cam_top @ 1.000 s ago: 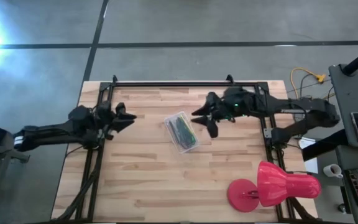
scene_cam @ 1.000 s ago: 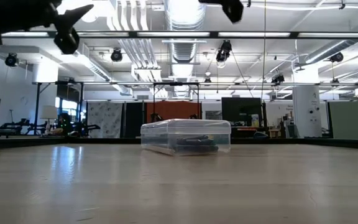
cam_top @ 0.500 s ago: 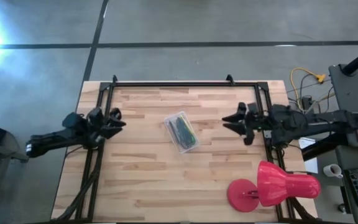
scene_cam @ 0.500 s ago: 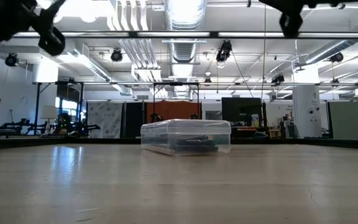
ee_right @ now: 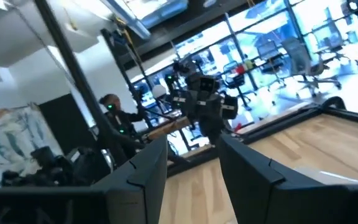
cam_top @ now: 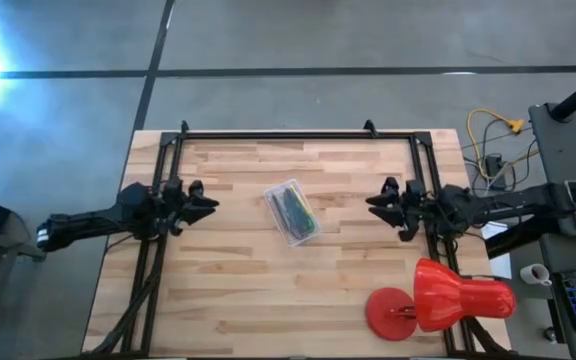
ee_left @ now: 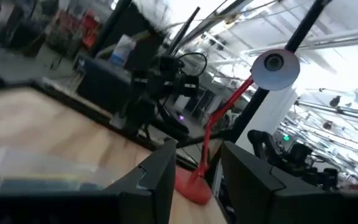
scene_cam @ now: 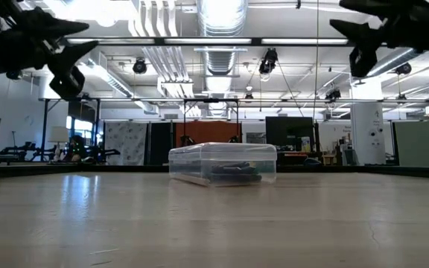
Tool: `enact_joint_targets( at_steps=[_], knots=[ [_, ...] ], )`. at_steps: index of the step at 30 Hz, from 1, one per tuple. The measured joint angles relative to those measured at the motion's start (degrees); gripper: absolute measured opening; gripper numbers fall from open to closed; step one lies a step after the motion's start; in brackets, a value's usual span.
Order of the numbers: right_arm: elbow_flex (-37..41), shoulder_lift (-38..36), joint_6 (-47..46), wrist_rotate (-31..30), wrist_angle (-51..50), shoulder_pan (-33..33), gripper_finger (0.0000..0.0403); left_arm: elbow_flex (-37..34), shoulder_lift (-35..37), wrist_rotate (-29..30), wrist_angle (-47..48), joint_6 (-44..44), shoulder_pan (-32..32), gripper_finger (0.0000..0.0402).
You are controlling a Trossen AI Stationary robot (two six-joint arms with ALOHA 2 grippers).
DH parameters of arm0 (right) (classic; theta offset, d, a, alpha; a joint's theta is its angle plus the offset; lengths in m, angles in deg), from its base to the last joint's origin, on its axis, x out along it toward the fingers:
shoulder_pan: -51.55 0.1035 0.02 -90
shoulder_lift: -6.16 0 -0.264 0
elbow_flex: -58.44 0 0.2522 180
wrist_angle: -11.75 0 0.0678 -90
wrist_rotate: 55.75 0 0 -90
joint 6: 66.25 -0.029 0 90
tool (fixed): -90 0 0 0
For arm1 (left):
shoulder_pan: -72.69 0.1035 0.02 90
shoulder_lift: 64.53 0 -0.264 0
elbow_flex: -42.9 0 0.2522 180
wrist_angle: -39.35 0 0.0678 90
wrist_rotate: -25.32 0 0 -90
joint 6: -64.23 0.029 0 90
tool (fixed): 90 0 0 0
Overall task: Pick & place school supplies into a supply box
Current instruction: Return to Home Position
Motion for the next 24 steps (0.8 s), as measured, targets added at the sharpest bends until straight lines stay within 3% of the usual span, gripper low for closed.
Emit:
enact_joint_targets(
  at_steps=[6,14,19,24],
  knots=[
    [5.6,-0.1,-1.2,0.0,4.5,0.0,0.0137,-0.1,-3.4,0.0,1.7,-1.6,0.0,0.0114],
    [7.1,0.4,-1.4,0.1,-2.8,0.0,0.0137,-0.1,-8.3,0.2,2.7,-1.6,-0.5,0.0114],
    [7.1,0.2,-1.4,0.1,-6.2,0.0,0.0137,-0.1,-6.4,0.1,3.8,-1.6,-1.5,0.0114],
    [7.1,-4.9,-1.4,0.1,-10.9,0.0,0.0137,-0.1,-3.2,0.1,4.2,-1.6,-1.4,0.0114]
  ],
)
